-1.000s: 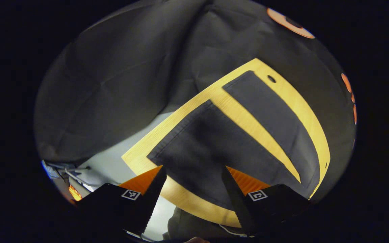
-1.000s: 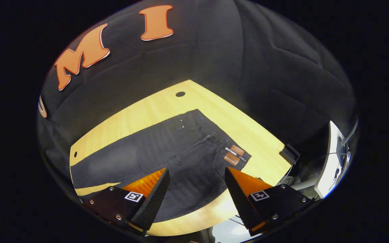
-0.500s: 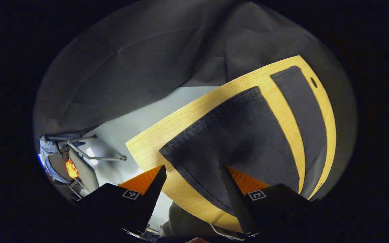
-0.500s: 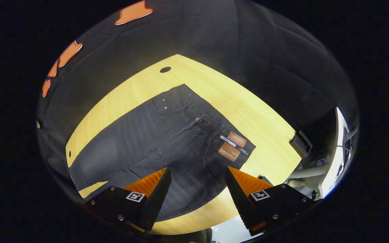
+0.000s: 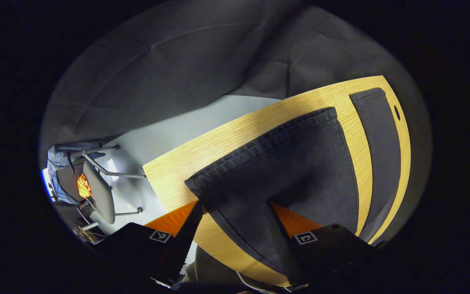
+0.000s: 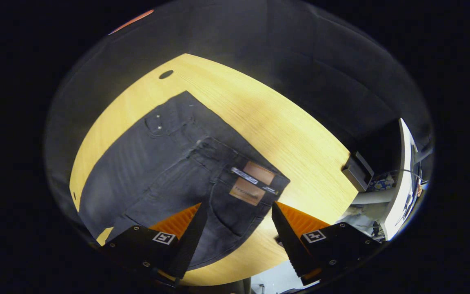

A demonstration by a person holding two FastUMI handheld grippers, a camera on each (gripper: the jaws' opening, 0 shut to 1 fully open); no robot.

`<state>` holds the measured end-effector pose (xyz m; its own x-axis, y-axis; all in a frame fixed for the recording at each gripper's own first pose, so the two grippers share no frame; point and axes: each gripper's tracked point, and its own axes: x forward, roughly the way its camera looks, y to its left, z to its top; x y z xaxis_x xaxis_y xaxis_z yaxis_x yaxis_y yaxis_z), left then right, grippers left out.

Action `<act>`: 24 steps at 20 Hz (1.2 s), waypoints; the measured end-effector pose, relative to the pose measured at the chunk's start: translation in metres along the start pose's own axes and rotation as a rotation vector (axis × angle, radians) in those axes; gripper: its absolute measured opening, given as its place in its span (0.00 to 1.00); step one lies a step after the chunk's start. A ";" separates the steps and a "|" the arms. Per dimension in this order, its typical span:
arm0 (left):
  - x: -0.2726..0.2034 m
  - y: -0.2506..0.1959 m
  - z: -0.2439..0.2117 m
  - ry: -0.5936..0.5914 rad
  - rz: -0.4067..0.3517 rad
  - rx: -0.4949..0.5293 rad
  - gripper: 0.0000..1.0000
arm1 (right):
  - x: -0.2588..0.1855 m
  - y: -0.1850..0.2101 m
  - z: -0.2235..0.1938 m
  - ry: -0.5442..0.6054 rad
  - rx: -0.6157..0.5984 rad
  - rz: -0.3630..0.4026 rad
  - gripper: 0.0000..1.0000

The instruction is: Grasp the waist and the cuffs of the jeans and fold them to make the two legs overlap; first hold the waist and fold one-third of the jeans toward the cuffs, then hold the cuffs and fold the remaining one-third in the same direction to finish folding.

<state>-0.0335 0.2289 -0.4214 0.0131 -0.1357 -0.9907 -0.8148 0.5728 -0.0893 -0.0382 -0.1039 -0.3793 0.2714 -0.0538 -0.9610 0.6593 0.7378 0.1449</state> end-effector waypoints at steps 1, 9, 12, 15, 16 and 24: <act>0.000 0.000 -0.001 0.004 0.000 -0.005 0.93 | 0.005 -0.006 -0.006 0.029 0.027 -0.021 0.97; -0.002 -0.001 -0.003 0.012 -0.005 -0.047 0.88 | 0.022 0.003 -0.041 0.188 0.225 0.006 0.96; -0.002 -0.009 -0.004 0.006 -0.011 -0.034 0.68 | 0.025 0.008 -0.045 0.232 0.227 0.002 0.75; -0.003 -0.024 -0.003 -0.048 -0.029 0.034 0.22 | 0.026 0.020 -0.037 0.237 0.326 0.107 0.40; -0.002 -0.025 -0.003 -0.067 -0.034 0.061 0.07 | 0.027 0.021 -0.039 0.236 0.353 0.170 0.23; -0.043 -0.061 0.008 -0.221 -0.391 0.088 0.04 | -0.010 0.034 -0.011 0.084 0.596 0.499 0.07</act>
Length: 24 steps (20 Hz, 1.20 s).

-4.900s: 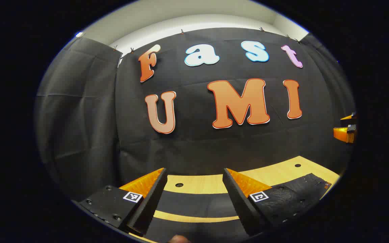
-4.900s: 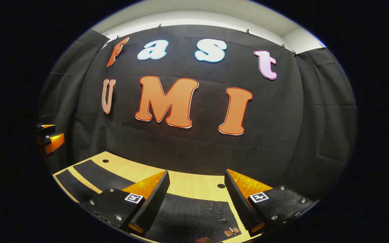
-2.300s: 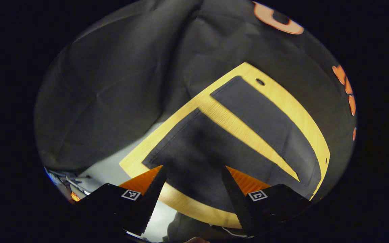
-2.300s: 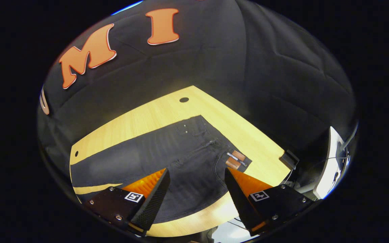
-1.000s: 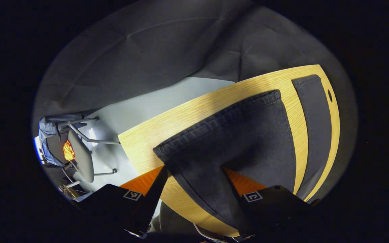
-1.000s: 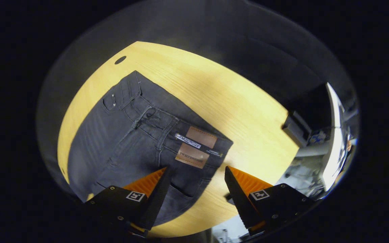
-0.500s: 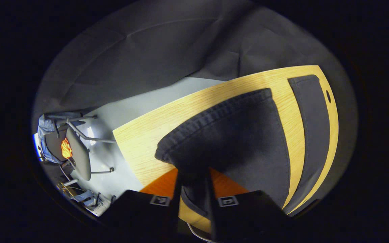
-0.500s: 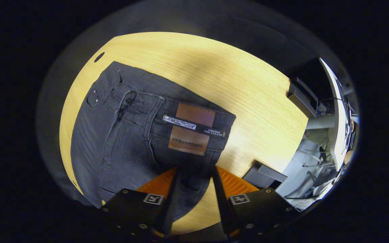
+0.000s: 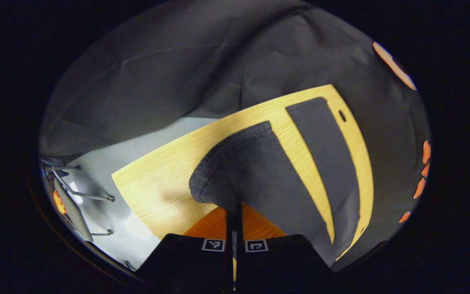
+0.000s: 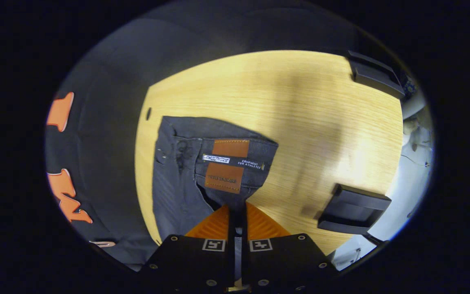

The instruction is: Grasp the waist and the cuffs of the jeans and fold them to make the two legs overlap; first hold the waist and fold one-third of the jeans toward the cuffs, then hold the cuffs and fold the remaining one-third in the same direction to finish folding.

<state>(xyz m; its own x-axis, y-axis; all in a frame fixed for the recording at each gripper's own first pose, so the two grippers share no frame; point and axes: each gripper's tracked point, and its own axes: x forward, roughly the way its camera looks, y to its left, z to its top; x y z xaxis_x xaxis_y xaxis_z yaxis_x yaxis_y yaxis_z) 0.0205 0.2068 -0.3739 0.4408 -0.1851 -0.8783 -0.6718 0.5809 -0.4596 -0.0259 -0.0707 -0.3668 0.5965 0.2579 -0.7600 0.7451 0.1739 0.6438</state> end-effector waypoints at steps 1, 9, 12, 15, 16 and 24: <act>-0.008 -0.010 0.004 -0.021 -0.042 0.000 0.03 | -0.006 0.006 0.003 -0.009 -0.013 0.023 0.07; -0.060 -0.077 0.051 -0.150 -0.243 0.094 0.03 | -0.026 0.092 0.009 -0.049 -0.080 0.183 0.07; -0.063 -0.114 0.069 -0.172 -0.272 0.143 0.03 | -0.028 0.123 0.009 -0.051 -0.107 0.220 0.07; -0.069 -0.144 0.089 -0.208 -0.303 0.158 0.03 | -0.030 0.146 0.013 -0.045 -0.125 0.245 0.07; -0.068 -0.150 0.095 -0.212 -0.306 0.164 0.03 | -0.030 0.156 0.013 -0.035 -0.115 0.262 0.07; -0.049 -0.188 0.123 -0.226 -0.257 0.138 0.03 | -0.009 0.196 0.031 -0.004 -0.144 0.286 0.07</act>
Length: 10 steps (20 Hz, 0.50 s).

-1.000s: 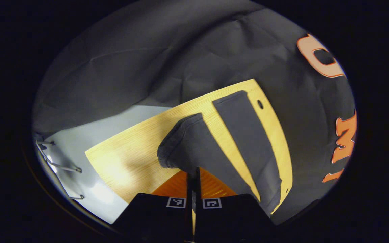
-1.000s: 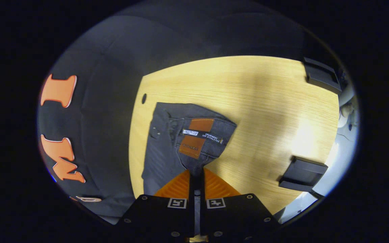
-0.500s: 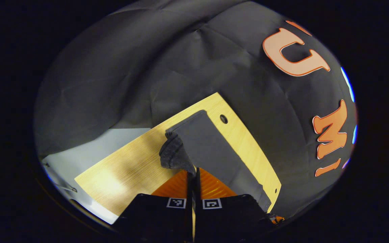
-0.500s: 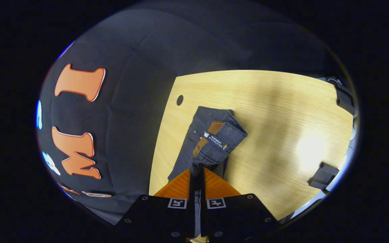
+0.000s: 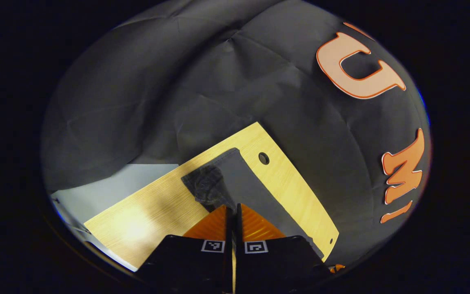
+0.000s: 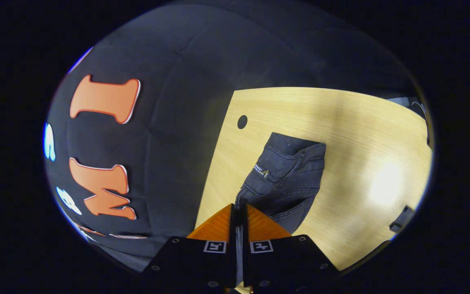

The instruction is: Grasp the waist and the cuffs of the jeans and fold them to make the two legs overlap; first hold the waist and fold one-third of the jeans toward the cuffs, then hold the cuffs and fold the remaining one-third in the same direction to finish folding.

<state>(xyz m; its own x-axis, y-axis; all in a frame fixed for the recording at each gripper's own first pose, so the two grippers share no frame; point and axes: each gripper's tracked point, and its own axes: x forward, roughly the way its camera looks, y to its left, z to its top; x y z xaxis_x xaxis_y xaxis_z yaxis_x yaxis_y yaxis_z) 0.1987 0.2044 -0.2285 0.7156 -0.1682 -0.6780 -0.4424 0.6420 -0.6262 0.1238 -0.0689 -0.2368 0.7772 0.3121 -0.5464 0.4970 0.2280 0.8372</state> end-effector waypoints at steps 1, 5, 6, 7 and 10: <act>0.007 -0.005 0.004 0.004 0.005 -0.001 0.03 | 0.010 0.002 0.002 0.008 0.001 -0.006 0.07; 0.043 -0.015 0.018 0.035 0.007 0.021 0.03 | 0.031 0.007 0.013 -0.029 -0.013 -0.056 0.07; 0.051 -0.014 0.022 0.044 0.014 0.018 0.03 | 0.031 0.011 0.017 -0.040 -0.001 -0.057 0.07; 0.062 -0.015 0.027 0.044 0.013 0.004 0.04 | 0.035 0.011 0.020 -0.041 0.004 -0.062 0.07; 0.089 -0.017 0.036 0.057 0.026 -0.014 0.03 | 0.052 0.014 0.032 -0.057 0.021 -0.076 0.07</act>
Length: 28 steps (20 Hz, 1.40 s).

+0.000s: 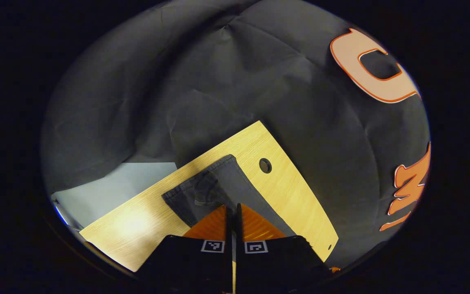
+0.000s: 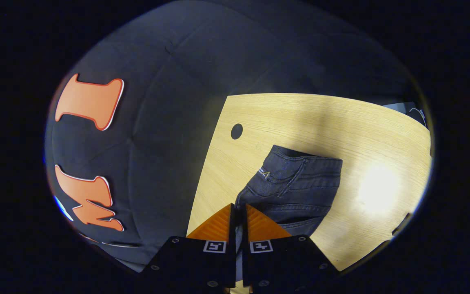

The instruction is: Grasp the waist and the cuffs of the jeans and fold them to make the two legs overlap; first hold the waist and fold one-third of the jeans toward the cuffs, then hold the cuffs and fold the remaining one-third in the same direction to finish folding.

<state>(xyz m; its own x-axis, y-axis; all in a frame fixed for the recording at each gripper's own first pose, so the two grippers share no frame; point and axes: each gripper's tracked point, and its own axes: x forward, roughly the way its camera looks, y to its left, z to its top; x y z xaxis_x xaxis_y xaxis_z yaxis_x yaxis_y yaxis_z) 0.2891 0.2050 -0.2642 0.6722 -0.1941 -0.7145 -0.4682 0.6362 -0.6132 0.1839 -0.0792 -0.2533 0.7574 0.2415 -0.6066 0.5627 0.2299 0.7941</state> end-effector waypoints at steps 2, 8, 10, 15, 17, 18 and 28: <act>0.018 -0.003 0.007 0.002 0.026 0.006 0.03 | 0.016 0.002 0.004 0.000 0.019 -0.014 0.07; 0.065 -0.010 0.011 0.019 0.100 0.059 0.03 | 0.064 0.001 0.007 0.025 0.004 -0.093 0.07; 0.074 -0.013 0.011 0.031 0.111 0.051 0.02 | 0.075 0.000 0.007 0.052 0.072 -0.122 0.12; 0.088 -0.014 0.019 0.024 0.143 0.106 0.26 | 0.082 0.012 0.022 0.045 0.143 -0.087 0.11; 0.087 -0.013 0.026 -0.006 0.145 0.123 0.36 | 0.072 0.004 0.026 0.027 0.088 -0.118 0.27; 0.083 -0.017 0.023 0.006 0.130 0.125 0.57 | 0.065 -0.005 0.023 0.035 0.033 -0.143 0.30; 0.045 -0.025 0.000 0.106 0.126 0.241 0.97 | 0.021 -0.099 0.008 0.124 -0.146 -0.469 0.99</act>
<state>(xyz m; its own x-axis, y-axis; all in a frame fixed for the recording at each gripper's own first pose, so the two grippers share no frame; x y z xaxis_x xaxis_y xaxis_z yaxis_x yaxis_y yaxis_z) 0.3308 0.1800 -0.2810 0.5478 -0.1708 -0.8190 -0.3862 0.8167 -0.4287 0.1464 -0.1045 -0.3443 0.3841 0.1884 -0.9038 0.7739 0.4681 0.4265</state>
